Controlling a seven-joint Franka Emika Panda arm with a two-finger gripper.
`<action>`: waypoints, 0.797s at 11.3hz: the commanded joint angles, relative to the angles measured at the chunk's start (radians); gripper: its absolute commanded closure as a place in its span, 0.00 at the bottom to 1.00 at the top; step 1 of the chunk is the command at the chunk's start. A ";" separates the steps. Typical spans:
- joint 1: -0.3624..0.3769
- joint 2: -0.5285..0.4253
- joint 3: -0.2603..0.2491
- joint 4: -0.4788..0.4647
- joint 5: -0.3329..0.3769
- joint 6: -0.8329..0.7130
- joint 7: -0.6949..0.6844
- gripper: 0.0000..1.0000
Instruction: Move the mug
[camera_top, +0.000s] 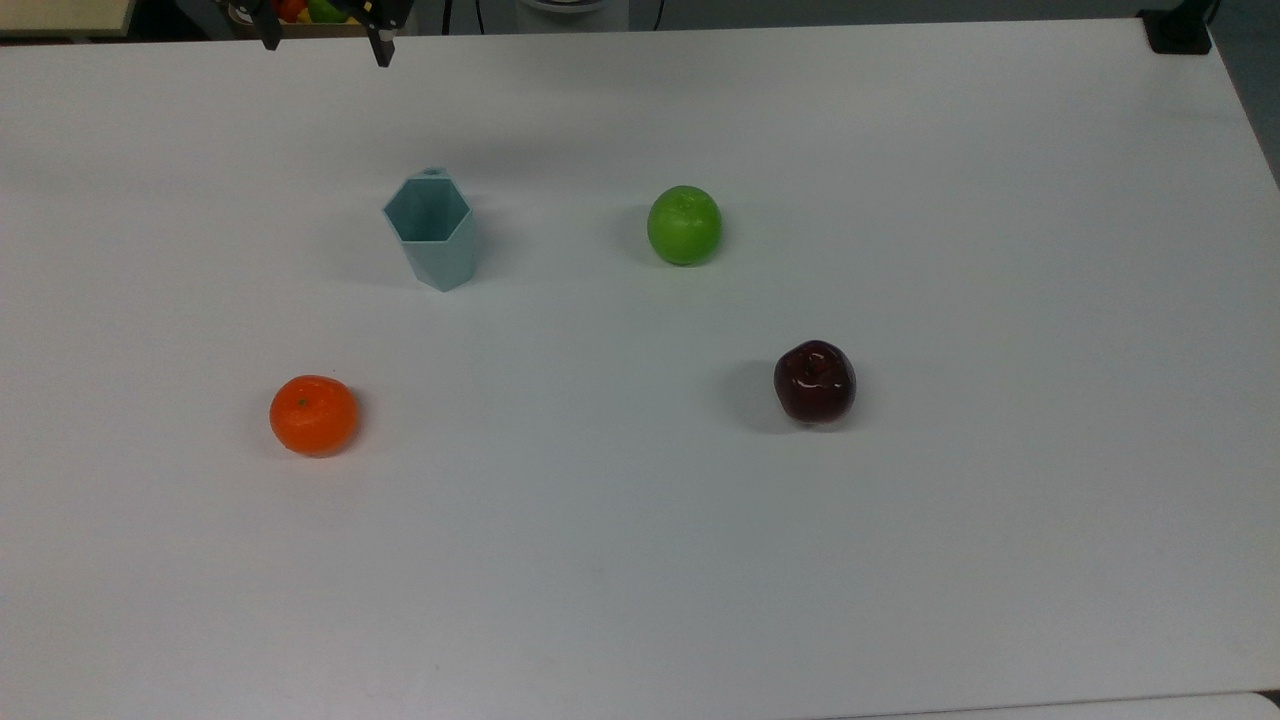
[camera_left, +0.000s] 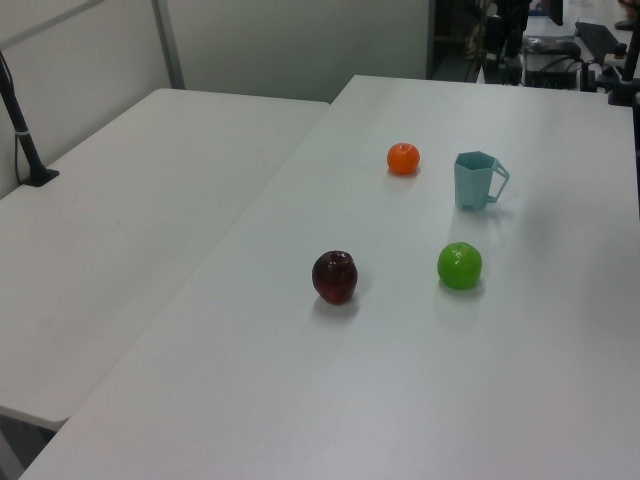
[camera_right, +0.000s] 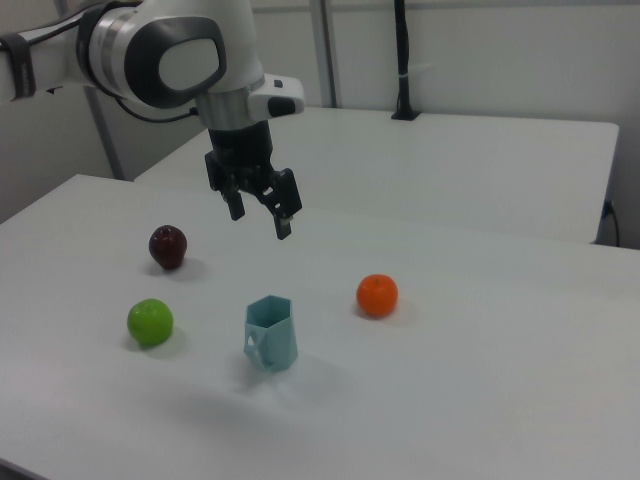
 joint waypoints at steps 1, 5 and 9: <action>-0.004 -0.021 -0.004 0.009 0.012 -0.065 0.009 0.00; -0.006 -0.021 -0.005 0.007 0.018 -0.082 -0.005 0.00; -0.006 -0.094 -0.007 -0.102 0.022 -0.081 -0.112 0.00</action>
